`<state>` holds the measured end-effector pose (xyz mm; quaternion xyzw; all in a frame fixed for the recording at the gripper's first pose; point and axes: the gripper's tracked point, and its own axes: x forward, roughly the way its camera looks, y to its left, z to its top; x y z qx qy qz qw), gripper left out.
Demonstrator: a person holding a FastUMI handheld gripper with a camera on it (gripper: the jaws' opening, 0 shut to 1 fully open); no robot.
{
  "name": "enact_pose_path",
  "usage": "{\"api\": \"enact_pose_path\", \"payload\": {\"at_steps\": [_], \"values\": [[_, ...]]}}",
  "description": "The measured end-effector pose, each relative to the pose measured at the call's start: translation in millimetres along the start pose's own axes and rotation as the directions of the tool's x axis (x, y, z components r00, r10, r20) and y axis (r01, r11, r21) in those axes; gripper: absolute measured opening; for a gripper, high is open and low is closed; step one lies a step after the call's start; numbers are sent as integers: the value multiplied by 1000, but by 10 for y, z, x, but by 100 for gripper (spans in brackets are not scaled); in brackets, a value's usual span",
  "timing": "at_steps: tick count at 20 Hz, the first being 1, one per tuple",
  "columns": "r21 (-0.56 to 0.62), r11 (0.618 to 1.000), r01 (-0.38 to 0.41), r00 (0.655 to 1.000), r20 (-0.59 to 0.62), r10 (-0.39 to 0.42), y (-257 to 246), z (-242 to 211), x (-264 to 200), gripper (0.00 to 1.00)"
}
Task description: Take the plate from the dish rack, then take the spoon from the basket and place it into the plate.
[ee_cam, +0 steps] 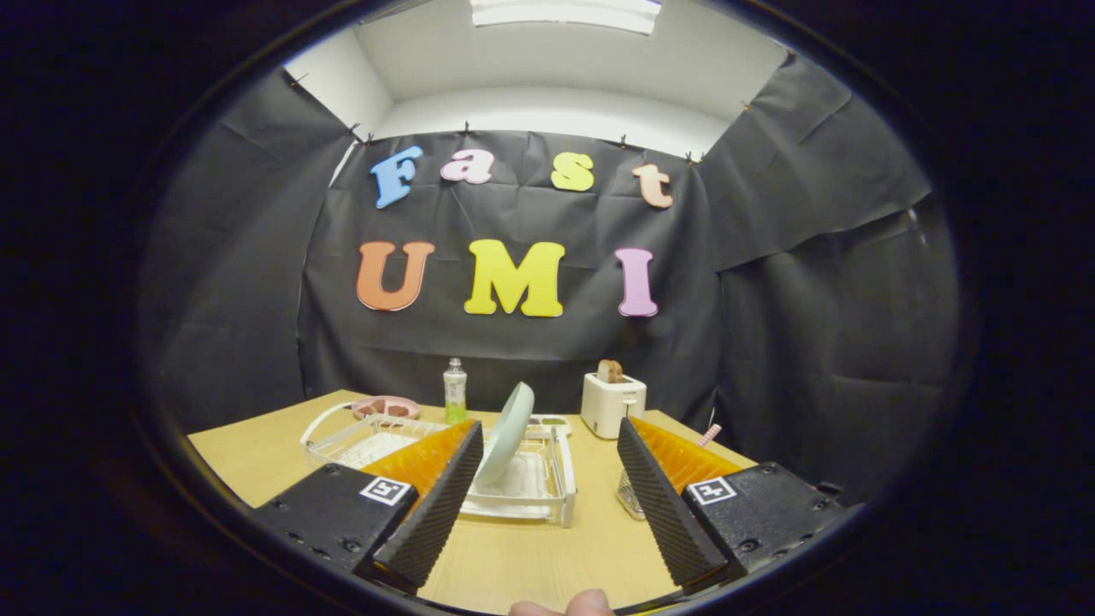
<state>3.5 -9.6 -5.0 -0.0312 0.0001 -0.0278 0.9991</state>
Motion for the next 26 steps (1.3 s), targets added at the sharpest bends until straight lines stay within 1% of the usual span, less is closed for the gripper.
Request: {"api": "enact_pose_path", "payload": {"at_steps": [5,8,10,12,16,19,21,23,26], "values": [[-3,1000,9,1000,13,-9,-22,2,63,100],[-4,999,-38,999,-38,38,60,-23,155,100],[-23,999,-46,998,-36,45,-15,148,229,100],[-65,995,-70,997,-40,68,-41,311,347,100],[-60,986,-157,978,-147,146,41,463,632,100],[-111,978,-174,968,-200,150,67,520,857,100],[-72,973,-219,944,-268,193,207,476,1031,100],[-37,969,-246,915,-337,220,318,453,1246,100],[-33,966,-256,869,-447,215,414,358,1630,100]]}}
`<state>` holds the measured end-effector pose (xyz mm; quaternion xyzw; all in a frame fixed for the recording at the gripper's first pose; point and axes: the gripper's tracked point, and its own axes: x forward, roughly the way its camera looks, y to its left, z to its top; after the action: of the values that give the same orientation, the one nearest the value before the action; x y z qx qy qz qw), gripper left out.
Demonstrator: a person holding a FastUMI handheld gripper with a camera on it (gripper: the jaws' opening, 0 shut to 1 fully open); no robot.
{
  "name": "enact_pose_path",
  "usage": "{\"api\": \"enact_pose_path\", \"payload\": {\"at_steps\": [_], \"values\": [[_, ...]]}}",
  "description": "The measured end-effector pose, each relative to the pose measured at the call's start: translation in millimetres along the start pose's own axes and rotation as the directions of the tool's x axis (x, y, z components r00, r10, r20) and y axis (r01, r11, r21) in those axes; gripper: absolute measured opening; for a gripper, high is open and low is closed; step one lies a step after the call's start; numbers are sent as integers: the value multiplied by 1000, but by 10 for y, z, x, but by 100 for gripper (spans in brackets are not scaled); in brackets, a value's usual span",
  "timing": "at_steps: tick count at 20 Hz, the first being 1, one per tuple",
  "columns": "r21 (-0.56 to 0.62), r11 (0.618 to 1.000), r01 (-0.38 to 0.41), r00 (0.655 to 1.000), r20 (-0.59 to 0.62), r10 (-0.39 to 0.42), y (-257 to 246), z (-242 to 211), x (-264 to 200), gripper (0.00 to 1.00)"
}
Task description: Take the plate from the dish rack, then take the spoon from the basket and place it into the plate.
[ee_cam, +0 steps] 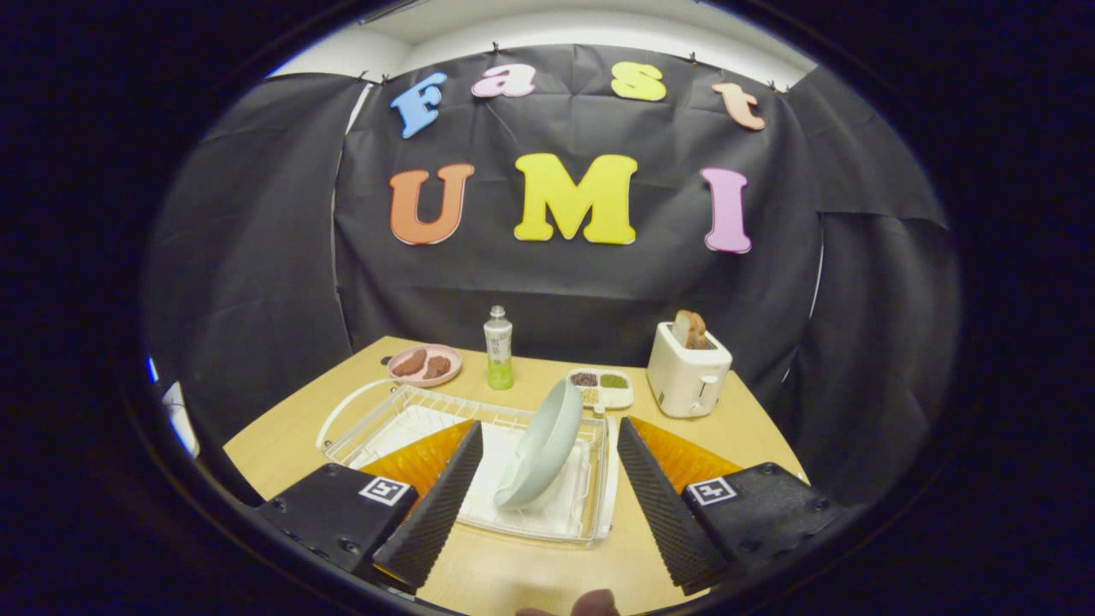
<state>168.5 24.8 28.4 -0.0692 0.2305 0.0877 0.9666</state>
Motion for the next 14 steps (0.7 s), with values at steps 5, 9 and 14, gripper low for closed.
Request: {"api": "enact_pose_path", "payload": {"at_steps": [5,9,14], "values": [[26,1000,3,982,-190,2,-39,-17,572,100],[85,996,-6,939,-343,35,13,-260,968,100],[177,984,3,866,-493,86,130,-597,1188,100]]}}
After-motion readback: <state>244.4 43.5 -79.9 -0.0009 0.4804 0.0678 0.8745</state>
